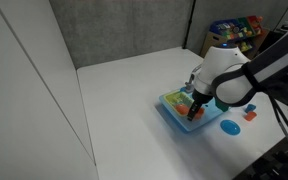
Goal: Pick up the orange cup in front of the dishes drying rack and put it into the blue cup with a handle on the right or the worktop
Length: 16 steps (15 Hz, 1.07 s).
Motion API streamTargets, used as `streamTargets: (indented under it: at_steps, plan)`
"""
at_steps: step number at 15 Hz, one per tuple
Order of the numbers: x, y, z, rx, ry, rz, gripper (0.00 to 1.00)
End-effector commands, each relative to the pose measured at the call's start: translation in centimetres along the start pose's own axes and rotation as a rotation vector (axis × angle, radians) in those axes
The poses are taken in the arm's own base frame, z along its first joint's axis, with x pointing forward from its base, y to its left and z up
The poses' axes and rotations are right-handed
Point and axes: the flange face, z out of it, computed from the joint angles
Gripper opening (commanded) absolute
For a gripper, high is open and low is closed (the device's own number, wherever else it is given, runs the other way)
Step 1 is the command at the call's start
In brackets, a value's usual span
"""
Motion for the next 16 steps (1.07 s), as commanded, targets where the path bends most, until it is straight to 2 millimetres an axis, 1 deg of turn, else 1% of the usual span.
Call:
streamTargets:
  at_steps: [1, 3, 4, 5, 7, 9, 13, 16]
  plan:
    - [0.6, 0.0, -0.6, -0.005, 0.013, -0.026, 0.33]
    - [0.6, 0.2, -0.8, -0.007, 0.015, -0.019, 0.16]
    - [0.6, 0.3, -1.0, -0.008, 0.018, -0.015, 0.09]
    - [0.6, 0.4, -1.1, -0.009, 0.019, -0.012, 0.05]
    - [0.6, 0.8, -1.4, -0.011, 0.022, -0.001, 0.01]
    - [0.6, 1.2, -2.5, -0.019, 0.035, 0.009, 0.05]
    - [0.7, 1.6, -4.9, -0.040, 0.061, 0.022, 0.04]
    - [0.8, 2.4, -6.6, -0.053, 0.087, 0.038, 0.04]
